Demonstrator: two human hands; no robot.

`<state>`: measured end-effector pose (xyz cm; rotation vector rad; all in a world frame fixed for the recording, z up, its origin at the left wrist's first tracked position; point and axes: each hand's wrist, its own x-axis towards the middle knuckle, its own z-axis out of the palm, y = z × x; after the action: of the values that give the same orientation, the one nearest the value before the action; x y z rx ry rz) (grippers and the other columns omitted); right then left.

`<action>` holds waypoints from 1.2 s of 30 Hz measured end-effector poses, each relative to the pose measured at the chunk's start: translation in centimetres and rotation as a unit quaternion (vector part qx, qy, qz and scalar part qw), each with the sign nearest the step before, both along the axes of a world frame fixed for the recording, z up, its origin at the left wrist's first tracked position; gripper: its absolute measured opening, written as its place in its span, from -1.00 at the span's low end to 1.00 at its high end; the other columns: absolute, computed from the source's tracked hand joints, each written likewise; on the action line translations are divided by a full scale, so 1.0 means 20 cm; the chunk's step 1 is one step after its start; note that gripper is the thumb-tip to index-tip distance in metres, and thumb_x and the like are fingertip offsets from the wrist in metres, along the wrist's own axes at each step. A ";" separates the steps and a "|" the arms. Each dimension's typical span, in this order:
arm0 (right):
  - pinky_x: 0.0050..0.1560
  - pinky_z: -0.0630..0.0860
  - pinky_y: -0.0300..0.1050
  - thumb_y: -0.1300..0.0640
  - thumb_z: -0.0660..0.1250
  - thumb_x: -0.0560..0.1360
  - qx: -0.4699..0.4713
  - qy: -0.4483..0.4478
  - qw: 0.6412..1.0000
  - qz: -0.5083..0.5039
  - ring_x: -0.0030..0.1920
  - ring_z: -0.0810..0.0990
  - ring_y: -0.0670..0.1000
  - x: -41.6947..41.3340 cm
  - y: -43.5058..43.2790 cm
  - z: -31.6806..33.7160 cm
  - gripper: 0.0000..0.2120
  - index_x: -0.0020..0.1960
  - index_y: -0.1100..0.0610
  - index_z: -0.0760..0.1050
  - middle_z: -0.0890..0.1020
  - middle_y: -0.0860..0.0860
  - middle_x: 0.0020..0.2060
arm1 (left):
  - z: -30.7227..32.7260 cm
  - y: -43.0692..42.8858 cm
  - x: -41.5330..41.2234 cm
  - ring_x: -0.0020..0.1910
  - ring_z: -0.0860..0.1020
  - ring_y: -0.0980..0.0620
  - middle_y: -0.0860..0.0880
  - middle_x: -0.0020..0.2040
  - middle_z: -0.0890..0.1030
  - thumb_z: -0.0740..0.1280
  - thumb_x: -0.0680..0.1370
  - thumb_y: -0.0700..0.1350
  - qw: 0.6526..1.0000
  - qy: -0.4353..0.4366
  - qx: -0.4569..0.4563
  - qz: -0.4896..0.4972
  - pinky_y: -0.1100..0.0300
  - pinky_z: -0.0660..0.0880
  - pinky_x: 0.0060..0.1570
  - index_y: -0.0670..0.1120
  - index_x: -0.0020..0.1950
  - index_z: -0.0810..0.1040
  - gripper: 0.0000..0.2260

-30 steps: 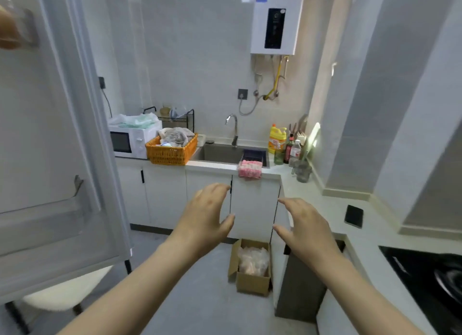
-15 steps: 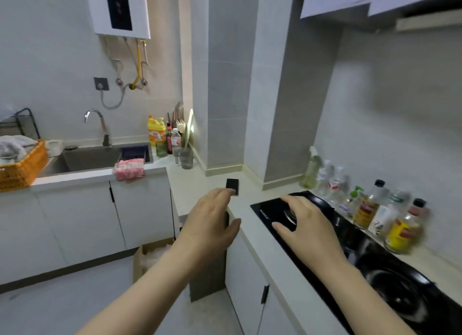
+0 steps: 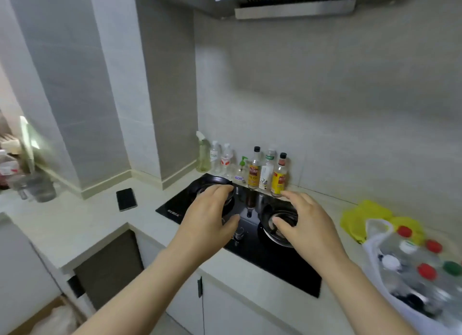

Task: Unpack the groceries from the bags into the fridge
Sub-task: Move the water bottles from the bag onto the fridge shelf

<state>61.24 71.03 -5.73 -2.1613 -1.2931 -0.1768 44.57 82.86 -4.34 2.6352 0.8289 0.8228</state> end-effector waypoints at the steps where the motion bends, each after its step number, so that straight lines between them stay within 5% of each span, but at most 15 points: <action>1: 0.19 0.40 -0.17 0.01 0.40 0.47 -0.004 0.004 1.000 -0.015 0.28 0.45 -0.05 0.00 -0.04 -0.01 -0.48 0.39 -0.01 0.39 0.49 -0.10 0.29 | -0.01 -0.01 0.02 0.34 0.38 0.08 0.05 0.37 0.41 0.33 0.52 -0.02 1.000 -0.003 0.001 -0.016 0.29 0.29 0.27 -0.05 0.43 0.33 -0.51; 5: 0.19 0.36 -0.21 0.02 0.41 0.45 -0.015 0.012 0.995 -0.096 0.28 0.46 -0.02 0.05 -0.25 -0.06 -0.50 0.37 0.03 0.42 0.50 -0.07 0.26 | -0.03 -0.10 0.18 0.33 0.38 0.10 0.07 0.35 0.42 0.34 0.53 -0.03 0.994 -0.008 -0.012 -0.105 0.42 0.19 0.18 -0.03 0.44 0.32 -0.51; 14: 0.23 0.40 -0.15 0.03 0.40 0.46 -0.017 0.040 0.975 -0.216 0.30 0.45 0.00 0.23 -0.76 -0.10 -0.49 0.39 0.04 0.41 0.48 -0.03 0.32 | -0.10 -0.46 0.58 0.33 0.39 0.06 0.02 0.36 0.43 0.34 0.52 -0.03 0.971 -0.008 -0.040 -0.234 0.28 0.29 0.27 -0.06 0.44 0.33 -0.50; 36: 0.09 0.26 -0.36 -0.03 0.37 0.50 -0.024 0.079 0.954 -0.290 0.29 0.43 -0.11 0.75 -1.39 -0.32 -0.50 0.41 -0.06 0.37 0.47 -0.13 0.31 | -0.34 -1.03 1.25 0.34 0.38 0.11 0.07 0.39 0.40 0.34 0.52 -0.03 0.949 0.032 -0.086 -0.302 0.49 0.14 0.12 -0.01 0.43 0.33 -0.51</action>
<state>76.18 43.33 -12.16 -2.4866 -0.5519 -0.2010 69.52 62.35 -11.17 2.5353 0.0671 0.4712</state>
